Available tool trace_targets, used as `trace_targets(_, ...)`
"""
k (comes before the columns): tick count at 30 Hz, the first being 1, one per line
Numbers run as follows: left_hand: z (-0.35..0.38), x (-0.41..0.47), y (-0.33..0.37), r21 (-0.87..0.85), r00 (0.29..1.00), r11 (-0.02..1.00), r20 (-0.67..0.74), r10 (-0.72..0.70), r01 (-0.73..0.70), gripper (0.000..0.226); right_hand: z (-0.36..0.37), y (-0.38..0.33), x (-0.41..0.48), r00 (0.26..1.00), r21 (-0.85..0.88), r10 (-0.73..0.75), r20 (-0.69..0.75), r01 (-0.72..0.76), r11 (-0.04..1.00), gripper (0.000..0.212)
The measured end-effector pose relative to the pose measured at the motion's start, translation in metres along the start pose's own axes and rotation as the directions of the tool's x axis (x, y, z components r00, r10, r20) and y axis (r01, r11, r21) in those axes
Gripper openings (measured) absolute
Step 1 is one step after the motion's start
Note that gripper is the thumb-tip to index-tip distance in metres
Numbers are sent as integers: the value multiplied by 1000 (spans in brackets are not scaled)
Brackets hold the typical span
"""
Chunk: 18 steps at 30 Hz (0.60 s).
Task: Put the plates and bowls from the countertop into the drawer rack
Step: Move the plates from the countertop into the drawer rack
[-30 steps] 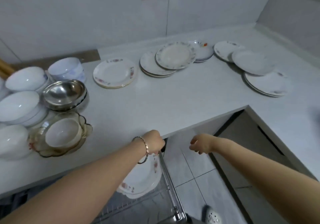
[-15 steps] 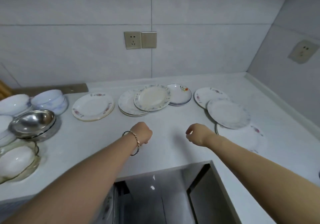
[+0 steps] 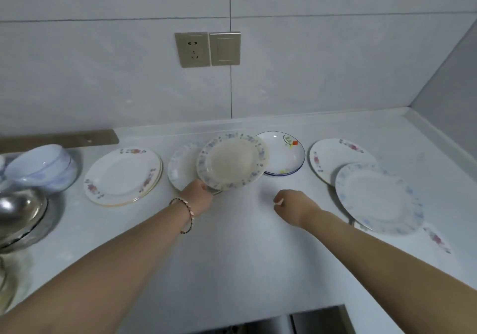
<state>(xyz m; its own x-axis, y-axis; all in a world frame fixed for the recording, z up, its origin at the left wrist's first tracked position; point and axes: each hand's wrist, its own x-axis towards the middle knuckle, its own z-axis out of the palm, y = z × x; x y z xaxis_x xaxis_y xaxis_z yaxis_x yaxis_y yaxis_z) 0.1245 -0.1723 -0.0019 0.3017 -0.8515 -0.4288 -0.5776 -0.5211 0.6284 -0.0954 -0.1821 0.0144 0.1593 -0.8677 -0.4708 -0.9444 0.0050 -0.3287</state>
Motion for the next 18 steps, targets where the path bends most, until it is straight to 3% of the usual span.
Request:
trace_targets(2,-7,41,12,-3,1000,1000,0,-16,16,10,-10,-7,36,999,-24,40,19,-40,999,41)
trace_targets(3,-9,63,15,-5,999,999,-9,-41,41,16,-16,-10,54,997,-18,68,23,-68,998,42)
trace_targets(5,-11,103,20,6,991,991,10,-131,131,50,-23,-17,93,991,55,129,36,-131,990,43)
trace_targets(7,-9,137,21,9,981,982,40,-191,191,56,-26,-21,131,977,184,209,29,-211,960,49)
trace_targets(10,0,173,16,75,966,964,20,-257,255,53,-20,-24,175,945,460,326,29,-302,835,59)
trace_targets(12,5,187,10,107,961,955,-4,-277,276,49,-10,-25,193,929,613,369,42,-315,724,49)
trace_targets(18,9,192,-9,-146,960,950,-13,-281,276,33,3,-25,192,930,672,366,-39,-247,698,32)
